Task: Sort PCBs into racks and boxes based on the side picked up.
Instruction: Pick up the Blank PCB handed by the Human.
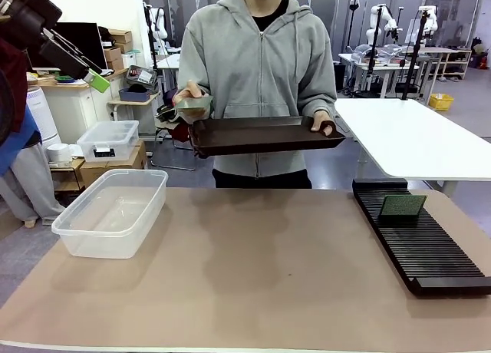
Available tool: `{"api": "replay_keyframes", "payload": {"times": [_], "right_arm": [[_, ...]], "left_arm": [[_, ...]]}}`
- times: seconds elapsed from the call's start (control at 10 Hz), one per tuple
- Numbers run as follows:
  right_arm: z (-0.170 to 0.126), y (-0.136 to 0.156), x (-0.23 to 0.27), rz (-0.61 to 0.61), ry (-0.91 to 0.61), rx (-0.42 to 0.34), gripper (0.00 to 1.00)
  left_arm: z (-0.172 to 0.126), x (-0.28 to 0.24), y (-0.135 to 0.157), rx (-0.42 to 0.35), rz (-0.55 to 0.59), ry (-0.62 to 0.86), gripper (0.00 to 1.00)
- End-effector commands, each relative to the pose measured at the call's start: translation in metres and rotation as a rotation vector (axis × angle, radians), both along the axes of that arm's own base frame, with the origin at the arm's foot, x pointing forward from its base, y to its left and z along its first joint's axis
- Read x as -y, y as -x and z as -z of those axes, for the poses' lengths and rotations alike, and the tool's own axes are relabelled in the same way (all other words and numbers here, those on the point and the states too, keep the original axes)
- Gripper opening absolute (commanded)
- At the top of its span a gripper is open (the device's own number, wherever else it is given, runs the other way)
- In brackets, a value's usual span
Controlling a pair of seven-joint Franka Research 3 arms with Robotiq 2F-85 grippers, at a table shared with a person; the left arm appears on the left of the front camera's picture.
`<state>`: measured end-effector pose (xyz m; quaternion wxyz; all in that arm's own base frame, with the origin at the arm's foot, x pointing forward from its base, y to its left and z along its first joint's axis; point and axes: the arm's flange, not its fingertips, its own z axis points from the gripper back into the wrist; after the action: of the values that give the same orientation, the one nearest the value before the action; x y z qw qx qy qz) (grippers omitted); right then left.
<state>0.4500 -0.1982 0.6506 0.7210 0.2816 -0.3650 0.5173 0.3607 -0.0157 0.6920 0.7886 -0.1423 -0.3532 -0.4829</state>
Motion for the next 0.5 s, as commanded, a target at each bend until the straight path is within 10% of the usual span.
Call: {"api": "replay_keyframes", "payload": {"times": [0.0,0.4], "right_arm": [[0.0006,0.0025,-0.0015,-0.007,-0.005,-0.004,1.00],[0.0006,0.0025,-0.0015,-0.007,-0.005,-0.004,1.00]], "left_arm": [[0.0019,-0.0002,-0.0006,0.005,0.000,0.001,1.00],[0.0019,-0.0002,-0.0006,0.005,0.000,0.001,1.00]]}}
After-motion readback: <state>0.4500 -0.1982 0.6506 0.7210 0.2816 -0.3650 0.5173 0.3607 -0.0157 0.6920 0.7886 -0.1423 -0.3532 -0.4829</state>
